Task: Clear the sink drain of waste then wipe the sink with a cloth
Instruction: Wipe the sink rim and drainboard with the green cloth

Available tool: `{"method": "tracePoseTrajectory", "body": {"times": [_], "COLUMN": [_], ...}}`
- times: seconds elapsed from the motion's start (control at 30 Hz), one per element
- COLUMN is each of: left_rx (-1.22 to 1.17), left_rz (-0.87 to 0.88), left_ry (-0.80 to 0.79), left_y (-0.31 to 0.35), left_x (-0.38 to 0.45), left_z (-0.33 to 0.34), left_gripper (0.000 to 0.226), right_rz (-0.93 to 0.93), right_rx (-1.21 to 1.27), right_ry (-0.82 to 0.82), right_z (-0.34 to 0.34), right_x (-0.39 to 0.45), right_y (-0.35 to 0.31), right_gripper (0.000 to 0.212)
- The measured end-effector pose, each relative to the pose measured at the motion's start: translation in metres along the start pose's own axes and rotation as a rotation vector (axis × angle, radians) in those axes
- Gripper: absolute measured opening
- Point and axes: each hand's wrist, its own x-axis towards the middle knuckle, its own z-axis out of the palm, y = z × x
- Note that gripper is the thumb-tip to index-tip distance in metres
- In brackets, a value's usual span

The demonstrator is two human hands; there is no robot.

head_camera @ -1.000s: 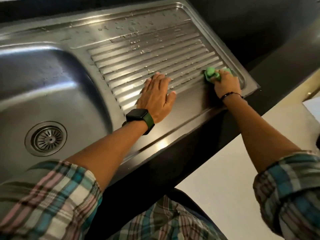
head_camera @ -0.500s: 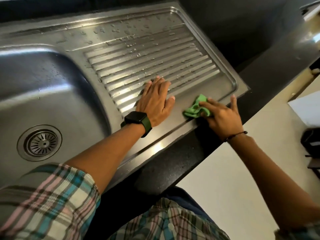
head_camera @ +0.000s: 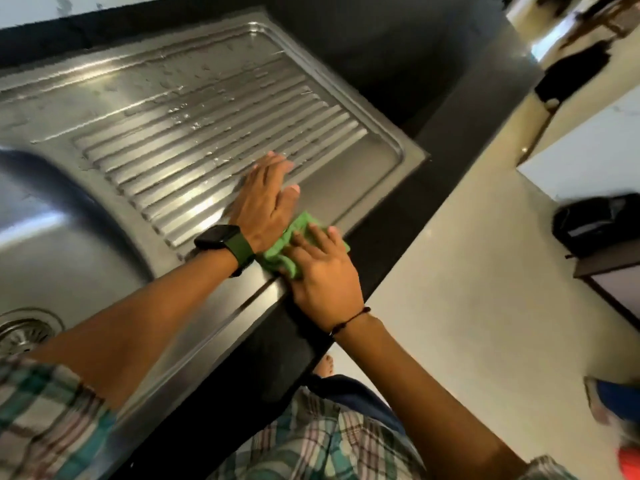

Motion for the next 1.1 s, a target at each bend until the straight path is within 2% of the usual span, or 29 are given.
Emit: {"method": "tracePoseTrajectory", "body": {"times": [0.1,0.2,0.3,0.4,0.47,0.63,0.73,0.83,0.97,1.1], "left_rx": [-0.120,-0.205,-0.142,-0.027,0.001,0.030,0.072,0.102,0.120,0.166], "left_rz": [-0.005,-0.057,-0.100,-0.046,-0.022,-0.022,-0.043,-0.056,-0.059,-0.060], "left_ry": [-0.077,-0.126,-0.174,-0.163,-0.150,-0.140,-0.116,-0.100,-0.088,-0.077], "left_y": [0.014,0.020,0.018,0.016,0.014,0.020,0.022,0.020,0.022,0.029], "left_x": [0.022,0.034,0.031,0.025,0.027,0.030,0.030,0.031,0.030,0.028], "left_z": [0.014,0.027,0.037,0.041,0.042,0.048,0.050,0.052,0.052,0.051], "left_gripper": [0.057,0.058,0.064,0.065,0.063,0.069,0.074,0.074,0.073,0.074], "right_rz": [-0.067,-0.047,0.125,0.332,0.377,0.400,0.240,0.111,-0.032,0.068], "right_rx": [-0.079,-0.124,-0.246,-0.350,-0.386,-0.148,-0.044,0.045,-0.084,-0.155], "right_ry": [-0.068,-0.117,-0.231,-0.274,-0.284,-0.191,-0.162,-0.210,-0.243,-0.260], "right_z": [-0.003,-0.007,-0.009,-0.020,-0.021,-0.008,0.003,0.011,0.013,0.014], "right_x": [0.001,0.015,0.044,0.081,0.100,0.089,0.060,0.042,0.056,0.106], "right_y": [0.029,0.071,0.135,0.202,0.228,0.195,0.140,0.103,0.135,0.197], "right_gripper": [0.026,0.035,0.047,0.046,0.045,0.041,0.047,0.057,0.056,0.053]}}
